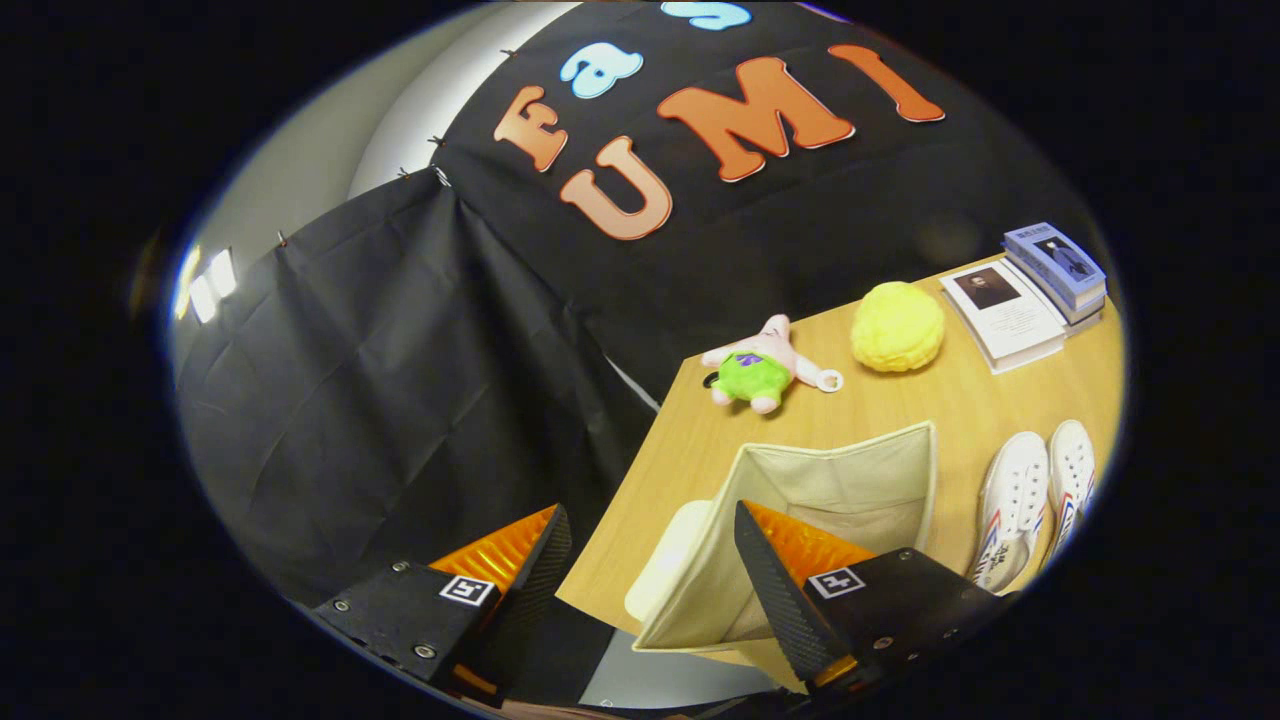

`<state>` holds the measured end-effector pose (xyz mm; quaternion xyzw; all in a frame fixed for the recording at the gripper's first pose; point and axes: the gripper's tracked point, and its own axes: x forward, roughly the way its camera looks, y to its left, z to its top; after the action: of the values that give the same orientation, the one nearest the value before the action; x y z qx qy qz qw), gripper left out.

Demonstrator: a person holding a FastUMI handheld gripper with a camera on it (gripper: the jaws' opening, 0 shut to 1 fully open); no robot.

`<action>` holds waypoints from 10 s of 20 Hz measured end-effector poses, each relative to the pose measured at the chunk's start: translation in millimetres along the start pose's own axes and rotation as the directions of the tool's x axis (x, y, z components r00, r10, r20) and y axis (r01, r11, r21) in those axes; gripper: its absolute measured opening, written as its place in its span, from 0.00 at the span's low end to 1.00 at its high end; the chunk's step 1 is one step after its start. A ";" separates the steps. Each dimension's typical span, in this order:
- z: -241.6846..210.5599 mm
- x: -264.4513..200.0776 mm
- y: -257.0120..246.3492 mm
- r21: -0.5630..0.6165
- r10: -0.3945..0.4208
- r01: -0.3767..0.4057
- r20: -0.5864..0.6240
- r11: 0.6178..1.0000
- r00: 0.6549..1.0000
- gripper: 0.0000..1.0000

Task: Open the storage box then place both shoes into the box .Put the left shoe in first, then the right shoe, with the right side of both shoes facing outward in a uniform manner.

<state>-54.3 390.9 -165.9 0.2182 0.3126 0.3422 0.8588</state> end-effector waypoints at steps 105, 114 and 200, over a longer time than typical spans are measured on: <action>-55.5 27.5 -73.5 -0.246 -0.316 0.286 -0.092 0.926 0.944 0.99; 6.6 -24.4 -122.8 -0.195 -0.390 0.395 0.064 0.897 0.918 0.99; -35.3 -53.1 -89.3 0.018 -0.549 0.550 0.096 0.835 0.830 0.00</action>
<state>-68.5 298.3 -222.9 0.1309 0.3180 0.0717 0.9363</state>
